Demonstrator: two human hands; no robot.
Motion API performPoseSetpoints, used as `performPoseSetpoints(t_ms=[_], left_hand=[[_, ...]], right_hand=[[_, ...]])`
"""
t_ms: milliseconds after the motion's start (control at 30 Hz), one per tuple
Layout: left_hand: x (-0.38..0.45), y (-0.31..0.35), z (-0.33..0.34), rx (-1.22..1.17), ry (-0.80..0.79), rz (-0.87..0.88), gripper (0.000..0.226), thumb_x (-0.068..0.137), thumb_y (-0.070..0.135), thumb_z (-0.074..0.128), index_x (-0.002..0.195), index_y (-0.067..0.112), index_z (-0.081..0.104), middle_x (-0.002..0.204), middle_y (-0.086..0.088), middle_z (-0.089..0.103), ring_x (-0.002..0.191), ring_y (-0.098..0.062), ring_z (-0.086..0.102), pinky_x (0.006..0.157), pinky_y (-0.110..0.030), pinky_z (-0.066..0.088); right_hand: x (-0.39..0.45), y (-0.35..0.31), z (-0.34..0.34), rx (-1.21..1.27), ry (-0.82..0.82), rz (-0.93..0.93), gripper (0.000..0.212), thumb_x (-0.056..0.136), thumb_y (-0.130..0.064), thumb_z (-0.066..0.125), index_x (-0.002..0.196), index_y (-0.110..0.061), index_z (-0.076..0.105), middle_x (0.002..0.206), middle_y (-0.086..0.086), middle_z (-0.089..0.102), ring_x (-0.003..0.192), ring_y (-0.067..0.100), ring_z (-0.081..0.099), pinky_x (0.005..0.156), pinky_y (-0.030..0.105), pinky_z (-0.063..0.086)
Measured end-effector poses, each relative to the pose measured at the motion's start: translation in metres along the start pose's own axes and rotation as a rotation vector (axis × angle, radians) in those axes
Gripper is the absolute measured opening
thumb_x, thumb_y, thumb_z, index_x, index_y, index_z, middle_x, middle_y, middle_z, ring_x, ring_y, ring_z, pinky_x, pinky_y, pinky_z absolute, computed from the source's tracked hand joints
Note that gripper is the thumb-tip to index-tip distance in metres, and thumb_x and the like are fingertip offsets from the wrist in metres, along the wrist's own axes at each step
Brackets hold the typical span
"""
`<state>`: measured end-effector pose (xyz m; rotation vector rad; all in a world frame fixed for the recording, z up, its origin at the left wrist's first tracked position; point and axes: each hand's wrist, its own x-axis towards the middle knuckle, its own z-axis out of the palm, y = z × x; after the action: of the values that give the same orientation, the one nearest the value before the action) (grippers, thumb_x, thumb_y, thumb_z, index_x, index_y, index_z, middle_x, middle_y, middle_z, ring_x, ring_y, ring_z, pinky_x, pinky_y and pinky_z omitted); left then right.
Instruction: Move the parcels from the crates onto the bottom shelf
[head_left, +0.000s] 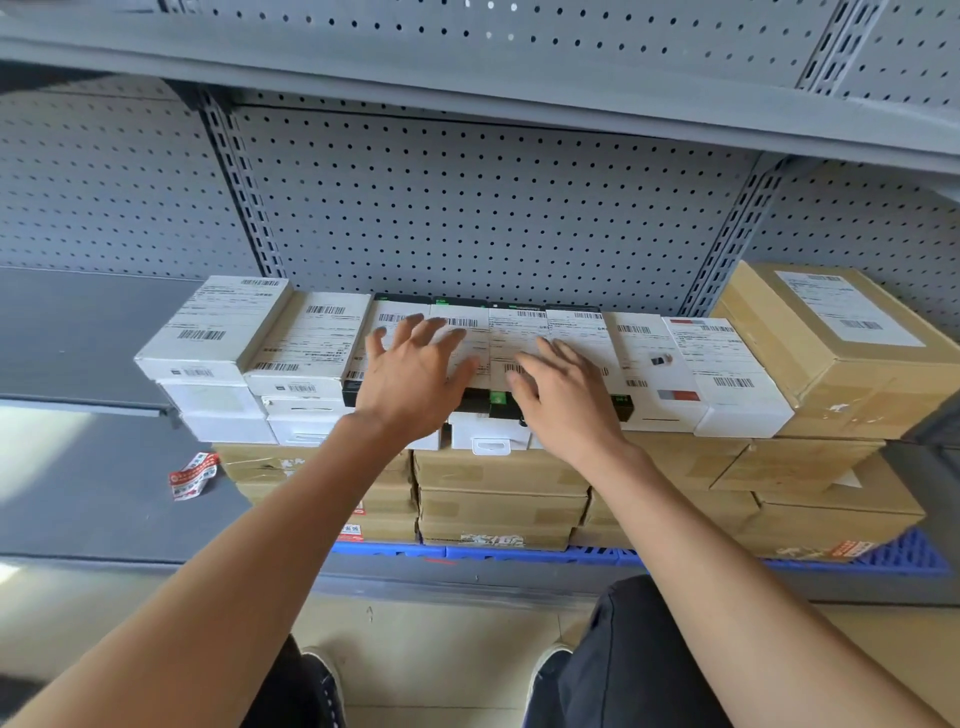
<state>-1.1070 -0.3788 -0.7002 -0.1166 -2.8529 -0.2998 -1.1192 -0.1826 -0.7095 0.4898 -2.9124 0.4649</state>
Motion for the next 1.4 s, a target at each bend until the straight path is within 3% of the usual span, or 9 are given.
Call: performPoseSetpoints(t_ms=[200, 467, 700, 900, 1133, 1267, 1400], left_hand=[[-0.018, -0.032, -0.018, 0.047, 0.005, -0.072, 0.053, 0.102, 0.057, 0.038, 0.147, 0.029, 0.048, 0.157, 0.003, 0.041, 0.149, -0.020, 0.023, 0.118, -0.054, 0.015], [-0.050, -0.108, -0.049, 0.112, 0.084, -0.160, 0.054, 0.100, 0.056, 0.044, 0.146, 0.028, 0.050, 0.155, 0.000, 0.044, 0.149, -0.023, 0.025, 0.117, -0.055, 0.018], [-0.071, -0.153, -0.057, 0.144, 0.035, -0.299, 0.059, 0.101, 0.058, 0.039, 0.153, 0.030, 0.036, 0.160, -0.001, 0.033, 0.152, -0.028, 0.014, 0.118, -0.059, 0.011], [-0.073, -0.153, -0.051, 0.130, 0.061, -0.268, 0.060, 0.100, 0.056, 0.041, 0.151, 0.026, 0.037, 0.153, 0.004, 0.038, 0.148, -0.024, 0.021, 0.116, -0.055, 0.017], [-0.074, -0.153, -0.045, 0.146, 0.079, -0.260, 0.064, 0.096, 0.058, 0.046, 0.150, 0.025, 0.036, 0.152, 0.003, 0.038, 0.147, -0.025, 0.022, 0.116, -0.056, 0.016], [-0.073, -0.154, -0.044, 0.143, 0.075, -0.271, 0.062, 0.098, 0.057, 0.045, 0.151, 0.027, 0.036, 0.156, 0.002, 0.035, 0.149, -0.025, 0.018, 0.117, -0.057, 0.014], [-0.071, -0.148, -0.043, 0.148, 0.079, -0.254, 0.059, 0.099, 0.056, 0.044, 0.150, 0.027, 0.040, 0.157, 0.003, 0.036, 0.151, -0.024, 0.018, 0.117, -0.057, 0.012]], right_hand=[[0.005, -0.046, 0.013, 0.027, -0.013, -0.077, 0.043, 0.106, -0.040, 0.038, 0.141, -0.023, 0.054, 0.160, 0.007, 0.034, 0.150, 0.026, 0.026, 0.123, 0.043, 0.016], [0.024, -0.115, 0.034, 0.043, -0.005, -0.242, 0.047, 0.103, -0.043, 0.045, 0.143, -0.022, 0.052, 0.157, 0.010, 0.039, 0.146, 0.028, 0.032, 0.118, 0.048, 0.028], [0.033, -0.161, 0.055, 0.028, -0.026, -0.336, 0.058, 0.101, -0.045, 0.050, 0.154, -0.027, 0.034, 0.161, 0.009, 0.032, 0.148, 0.028, 0.028, 0.120, 0.047, 0.023], [0.037, -0.163, 0.062, 0.054, -0.020, -0.350, 0.047, 0.098, -0.030, 0.058, 0.144, -0.023, 0.052, 0.155, 0.008, 0.043, 0.143, 0.029, 0.038, 0.117, 0.050, 0.031], [0.033, -0.162, 0.059, 0.092, 0.007, -0.348, 0.045, 0.097, -0.021, 0.061, 0.141, -0.018, 0.056, 0.153, 0.010, 0.045, 0.140, 0.030, 0.043, 0.116, 0.050, 0.032], [0.033, -0.159, 0.060, 0.079, 0.023, -0.361, 0.048, 0.093, -0.022, 0.069, 0.140, -0.017, 0.057, 0.150, 0.011, 0.048, 0.137, 0.030, 0.046, 0.116, 0.050, 0.033], [0.030, -0.154, 0.051, 0.067, 0.007, -0.367, 0.055, 0.095, -0.032, 0.066, 0.146, -0.018, 0.050, 0.151, 0.009, 0.047, 0.140, 0.028, 0.042, 0.118, 0.043, 0.025]])
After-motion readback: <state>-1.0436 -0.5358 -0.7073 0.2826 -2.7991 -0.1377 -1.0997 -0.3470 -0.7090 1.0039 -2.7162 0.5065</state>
